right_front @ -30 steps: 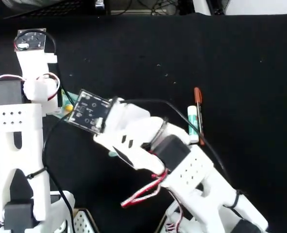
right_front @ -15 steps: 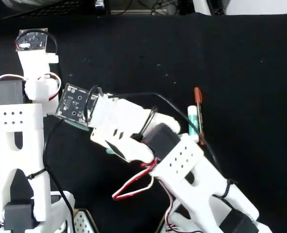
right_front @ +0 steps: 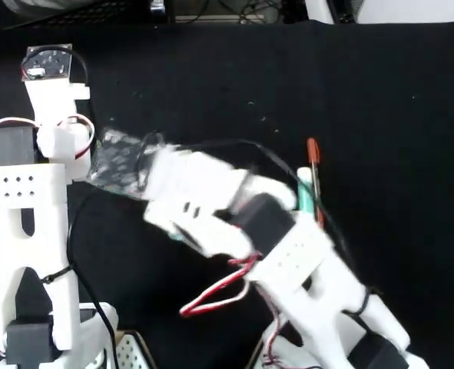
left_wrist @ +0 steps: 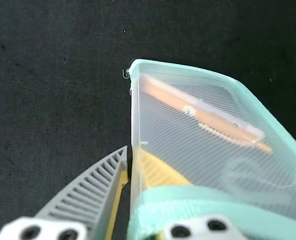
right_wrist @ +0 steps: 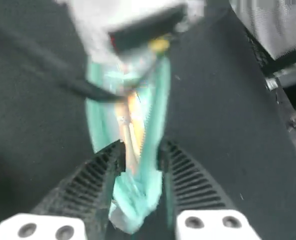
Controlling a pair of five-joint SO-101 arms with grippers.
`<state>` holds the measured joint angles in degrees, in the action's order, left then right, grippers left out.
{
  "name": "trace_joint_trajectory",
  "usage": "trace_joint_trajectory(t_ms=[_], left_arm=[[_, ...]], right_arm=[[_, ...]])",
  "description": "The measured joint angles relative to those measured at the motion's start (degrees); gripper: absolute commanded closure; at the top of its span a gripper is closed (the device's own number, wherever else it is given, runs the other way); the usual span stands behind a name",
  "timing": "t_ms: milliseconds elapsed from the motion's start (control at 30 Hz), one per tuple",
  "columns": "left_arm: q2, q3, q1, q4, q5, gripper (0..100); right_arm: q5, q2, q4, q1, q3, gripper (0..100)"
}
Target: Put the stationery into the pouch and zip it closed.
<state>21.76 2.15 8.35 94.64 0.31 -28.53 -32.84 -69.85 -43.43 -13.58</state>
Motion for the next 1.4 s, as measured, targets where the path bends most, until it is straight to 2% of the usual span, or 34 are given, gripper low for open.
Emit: trace_joint_trajectory(t_ms=[100, 267, 367, 500, 633, 833, 967, 1100, 1400], left_arm=[[0.0, 0.0, 0.09, 0.0, 0.0, 97], [0.0, -0.09, 0.09, 0.0, 0.0, 97], [0.0, -0.09, 0.09, 0.0, 0.0, 97], [0.0, -0.09, 0.09, 0.0, 0.0, 97], [0.0, -0.09, 0.09, 0.0, 0.0, 97], [0.0, -0.09, 0.09, 0.0, 0.0, 97], [0.0, -0.09, 0.09, 0.0, 0.0, 97], [0.0, -0.09, 0.09, 0.0, 0.0, 97], [0.0, -0.09, 0.09, 0.0, 0.0, 97]], right_arm=[[0.18, -4.13, -3.69, 4.84, 1.23, 80.0], [5.19, -12.75, -7.56, 15.03, 1.67, 83.7], [6.24, -14.51, -10.9, 23.91, -0.26, 84.3], [5.36, -10.29, -15.3, 37.45, -10.02, 84.3], [-6.77, -8.35, -17.76, 46.68, -21.71, 84.3], [-36.13, -11.34, -26.81, 54.07, -30.95, 84.2], [-47.3, -15.47, -29.36, 61.36, -33.41, 84.1], [-53.98, -17.93, -29.36, 69.45, -37.27, 79.6], [-55.38, -18.46, -20.4, 91.34, -46.07, 79.7]])
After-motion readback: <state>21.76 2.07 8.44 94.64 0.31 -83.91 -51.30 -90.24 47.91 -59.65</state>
